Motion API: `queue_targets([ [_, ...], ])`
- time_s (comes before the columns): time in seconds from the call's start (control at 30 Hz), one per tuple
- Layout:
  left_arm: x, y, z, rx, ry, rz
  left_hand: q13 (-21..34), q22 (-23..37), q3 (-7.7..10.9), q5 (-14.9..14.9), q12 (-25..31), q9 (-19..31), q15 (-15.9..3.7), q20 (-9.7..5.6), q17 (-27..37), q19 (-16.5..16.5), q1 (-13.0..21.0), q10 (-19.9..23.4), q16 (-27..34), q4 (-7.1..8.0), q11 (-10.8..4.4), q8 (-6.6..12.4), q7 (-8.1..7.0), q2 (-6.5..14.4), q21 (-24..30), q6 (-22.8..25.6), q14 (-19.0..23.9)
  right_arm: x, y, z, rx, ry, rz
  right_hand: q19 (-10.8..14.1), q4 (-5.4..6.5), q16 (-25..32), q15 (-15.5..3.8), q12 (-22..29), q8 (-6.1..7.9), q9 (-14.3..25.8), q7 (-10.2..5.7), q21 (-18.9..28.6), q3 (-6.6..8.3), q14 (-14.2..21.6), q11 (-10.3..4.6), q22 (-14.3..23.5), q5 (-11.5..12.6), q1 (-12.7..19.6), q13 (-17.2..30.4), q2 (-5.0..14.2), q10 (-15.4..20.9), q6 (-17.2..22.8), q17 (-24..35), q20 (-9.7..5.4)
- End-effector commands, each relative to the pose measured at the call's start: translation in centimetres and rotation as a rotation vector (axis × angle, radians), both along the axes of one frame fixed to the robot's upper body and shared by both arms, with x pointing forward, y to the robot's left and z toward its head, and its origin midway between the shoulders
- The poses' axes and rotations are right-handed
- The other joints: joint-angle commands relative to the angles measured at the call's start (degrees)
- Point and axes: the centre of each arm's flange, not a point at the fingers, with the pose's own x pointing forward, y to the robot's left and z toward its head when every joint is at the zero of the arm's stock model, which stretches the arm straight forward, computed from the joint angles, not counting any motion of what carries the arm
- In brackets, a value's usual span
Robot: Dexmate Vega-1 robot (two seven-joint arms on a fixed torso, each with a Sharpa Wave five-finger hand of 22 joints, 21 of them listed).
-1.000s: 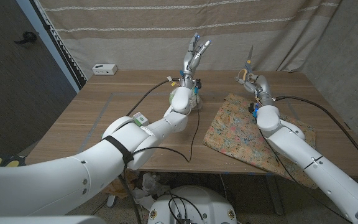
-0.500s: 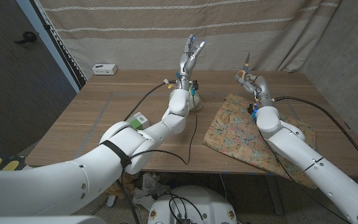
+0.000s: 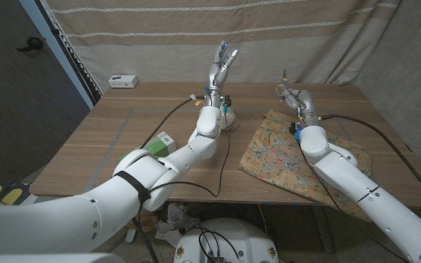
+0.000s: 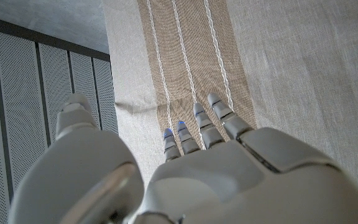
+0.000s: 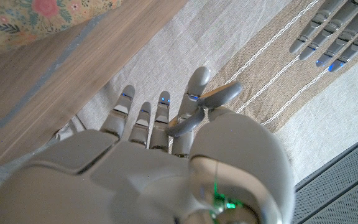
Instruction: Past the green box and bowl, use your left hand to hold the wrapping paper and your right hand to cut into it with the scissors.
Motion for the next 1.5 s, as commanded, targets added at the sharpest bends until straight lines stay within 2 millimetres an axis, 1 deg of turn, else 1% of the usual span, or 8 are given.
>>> queue_targets([
  [0.03,-0.03,0.65,0.01,-0.009,-0.010,0.018,0.07,0.09,-0.34,0.53,0.67,0.10,-8.42,-0.34,0.21,0.53,0.14,0.83,0.38,-0.05,-0.16,0.44,0.03,0.60,0.24,0.80,0.81,0.31,0.47,0.19,0.022,-0.005,0.042,0.00,-0.04,0.46,-0.06,-0.19,-0.07,-0.24,0.78,0.49,2.25,-0.41,0.40,0.17,0.44,0.25,0.16,-0.91,-0.45,0.34,0.33,0.02],
  [0.1,-0.04,0.76,0.02,-0.009,-0.013,0.023,0.02,0.09,-0.38,0.54,0.74,0.09,-8.44,-0.36,0.21,0.60,0.14,1.06,0.39,-0.03,-0.23,0.52,0.03,0.65,0.26,1.09,0.90,0.37,0.52,0.22,0.024,-0.006,0.040,0.33,-0.66,0.51,-0.18,-0.13,0.02,-0.44,0.84,0.63,2.96,-0.29,0.45,0.11,0.76,0.72,0.15,-1.45,-0.34,0.55,0.25,-0.20],
  [0.23,-0.03,0.87,0.04,-0.009,-0.014,0.028,-0.11,0.11,-0.48,0.55,0.90,0.08,-8.64,-0.39,0.20,0.68,0.13,1.57,0.42,0.02,-0.34,0.69,0.03,0.76,0.29,1.77,1.15,0.46,0.63,0.28,0.023,-0.008,0.040,0.97,-3.41,0.47,-0.49,-0.12,0.54,0.03,0.81,0.79,4.08,-0.01,0.30,-0.16,1.31,2.45,0.08,-3.13,-0.34,-0.55,-0.25,-0.29],
  [0.53,0.04,0.94,0.06,-0.004,-0.016,0.033,-0.37,0.14,-0.70,0.55,1.07,0.05,-9.02,-0.91,0.18,1.04,0.12,2.33,0.50,0.12,-0.60,1.02,0.02,0.96,0.40,3.23,1.73,0.43,0.74,0.31,0.021,-0.023,0.032,1.94,-6.46,0.39,-0.48,-0.15,0.44,-1.39,-0.04,0.91,2.96,0.56,0.01,-0.43,0.16,3.45,-0.06,-5.84,-0.34,-1.08,-0.86,0.13],
  [0.73,0.10,0.87,0.02,-0.001,-0.014,0.038,-0.53,0.16,-0.85,0.55,1.24,0.03,-9.30,-1.10,0.16,1.19,0.14,2.99,0.55,0.16,-0.64,1.22,0.01,1.07,0.45,4.14,2.10,0.50,0.68,0.26,0.026,-0.026,0.032,1.98,-6.84,0.34,-0.52,-0.09,0.27,-1.78,-0.66,0.83,2.58,0.61,-0.14,-0.47,-0.54,3.35,-0.07,-5.80,-0.17,-1.56,-0.95,0.40],
  [0.83,0.12,0.83,0.00,0.003,-0.014,0.038,-0.59,0.17,-0.90,0.55,1.29,0.02,-9.44,-1.28,0.16,1.31,0.17,3.21,0.57,0.17,-0.58,1.29,0.01,1.11,0.48,4.51,2.29,0.52,0.69,0.24,0.021,-0.030,0.033,2.41,-7.39,0.29,-0.70,0.00,0.46,-2.32,-1.21,0.84,1.15,0.79,-0.30,-0.54,-1.34,2.66,-0.12,-7.49,0.12,-1.27,-1.12,0.66],
  [1.0,0.11,0.73,0.00,0.007,-0.015,0.043,-0.73,0.18,-1.02,0.56,1.46,0.00,-9.61,-1.56,0.14,1.48,0.22,3.89,0.59,0.19,-0.62,1.44,0.00,1.20,0.53,5.32,2.57,0.58,0.62,0.24,0.023,-0.029,0.034,2.67,-8.39,0.27,-0.76,0.05,1.08,-2.12,-1.33,0.77,0.04,1.13,-0.49,-0.61,-1.49,2.68,-0.18,-9.10,0.36,-1.21,-1.27,0.82],
  [1.5,0.01,0.37,-0.01,0.016,-0.020,0.050,-1.05,0.19,-1.33,0.56,1.65,-0.05,-9.83,-2.16,0.11,1.97,0.40,5.06,0.66,0.22,-0.98,1.88,0.01,1.39,0.66,7.56,3.45,0.75,0.23,0.09,0.046,-0.030,0.069,3.05,-10.98,0.08,-0.31,-0.14,2.13,-1.86,-1.20,0.50,-1.99,1.49,-0.71,-0.69,-1.06,3.50,-0.28,-12.60,0.21,-2.16,-1.49,1.39],
])
